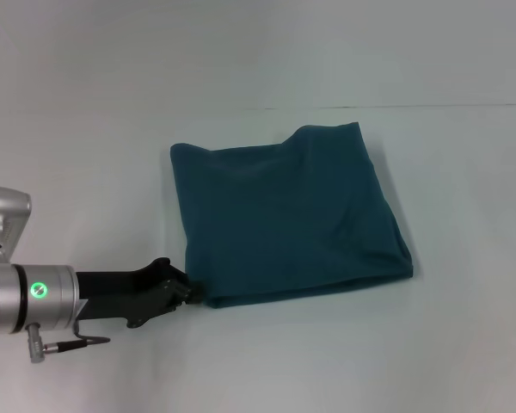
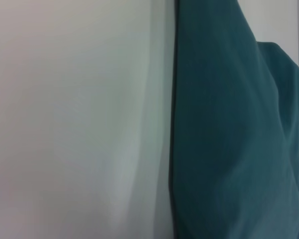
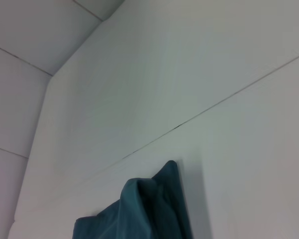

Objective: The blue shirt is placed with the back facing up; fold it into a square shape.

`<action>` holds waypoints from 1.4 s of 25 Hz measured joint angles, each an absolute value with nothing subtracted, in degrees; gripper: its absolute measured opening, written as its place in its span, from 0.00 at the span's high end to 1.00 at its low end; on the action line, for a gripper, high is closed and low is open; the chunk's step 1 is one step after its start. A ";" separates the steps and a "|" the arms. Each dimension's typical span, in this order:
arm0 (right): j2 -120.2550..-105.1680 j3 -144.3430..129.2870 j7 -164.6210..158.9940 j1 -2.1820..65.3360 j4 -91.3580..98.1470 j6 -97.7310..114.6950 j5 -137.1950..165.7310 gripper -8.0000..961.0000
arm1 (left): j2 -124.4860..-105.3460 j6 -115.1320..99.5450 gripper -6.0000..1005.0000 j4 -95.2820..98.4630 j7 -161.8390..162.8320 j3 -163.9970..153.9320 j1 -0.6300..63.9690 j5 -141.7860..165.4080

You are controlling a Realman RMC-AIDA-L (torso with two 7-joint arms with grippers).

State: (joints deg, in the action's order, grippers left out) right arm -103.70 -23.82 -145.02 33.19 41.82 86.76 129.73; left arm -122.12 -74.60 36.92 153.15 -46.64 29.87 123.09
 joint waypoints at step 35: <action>-110.08 -27.31 -118.32 31.35 47.67 94.39 128.84 0.16 | -119.56 -101.78 0.20 45.06 109.23 -28.86 28.22 116.29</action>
